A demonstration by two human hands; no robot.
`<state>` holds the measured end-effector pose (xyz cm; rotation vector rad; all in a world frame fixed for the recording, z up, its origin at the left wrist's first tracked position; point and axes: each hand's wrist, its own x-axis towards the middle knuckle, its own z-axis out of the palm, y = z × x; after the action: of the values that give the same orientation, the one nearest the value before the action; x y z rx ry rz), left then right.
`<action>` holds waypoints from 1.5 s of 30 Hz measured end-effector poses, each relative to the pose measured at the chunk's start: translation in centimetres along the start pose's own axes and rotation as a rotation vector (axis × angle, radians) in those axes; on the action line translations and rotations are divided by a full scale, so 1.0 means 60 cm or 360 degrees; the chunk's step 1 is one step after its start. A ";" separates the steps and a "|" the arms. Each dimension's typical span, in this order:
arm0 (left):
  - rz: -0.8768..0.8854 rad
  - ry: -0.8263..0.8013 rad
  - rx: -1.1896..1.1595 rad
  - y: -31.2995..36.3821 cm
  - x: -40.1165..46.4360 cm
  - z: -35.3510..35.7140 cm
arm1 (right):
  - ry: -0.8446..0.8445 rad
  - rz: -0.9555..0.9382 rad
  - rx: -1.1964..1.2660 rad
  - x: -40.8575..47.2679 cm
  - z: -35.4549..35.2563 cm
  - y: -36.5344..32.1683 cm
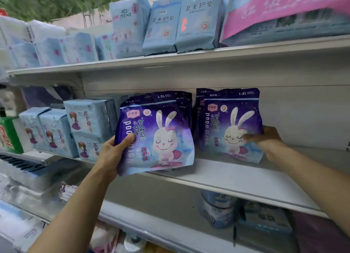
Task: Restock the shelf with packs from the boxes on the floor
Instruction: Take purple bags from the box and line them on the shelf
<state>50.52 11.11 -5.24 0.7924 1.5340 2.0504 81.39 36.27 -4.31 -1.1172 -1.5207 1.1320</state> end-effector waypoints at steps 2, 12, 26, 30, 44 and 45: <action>-0.0008 -0.0030 0.0038 -0.006 0.012 -0.001 | -0.0010 0.0003 -0.0039 0.017 0.022 -0.002; -0.0004 -0.0059 0.0012 -0.024 0.062 -0.013 | 0.0052 -0.0127 -0.0225 0.091 0.078 0.013; -0.0002 -0.0139 -0.0104 -0.032 0.069 0.002 | 0.0342 -0.0225 -0.0687 0.103 0.078 0.024; -0.0007 -0.0178 -0.0111 -0.031 0.062 0.016 | 0.0520 -0.0432 -0.0727 0.082 0.066 0.016; 0.0058 -0.0473 -0.0027 -0.012 0.024 0.168 | -0.0937 -0.0083 0.0209 -0.036 0.051 -0.064; 0.0049 -0.0488 -0.0027 -0.012 0.020 0.179 | -0.0913 -0.0128 0.0119 -0.038 0.043 -0.059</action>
<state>56.97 19.61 -3.43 1.0731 1.3393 1.8566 78.77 33.07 -1.64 -0.6990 -1.9140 1.5218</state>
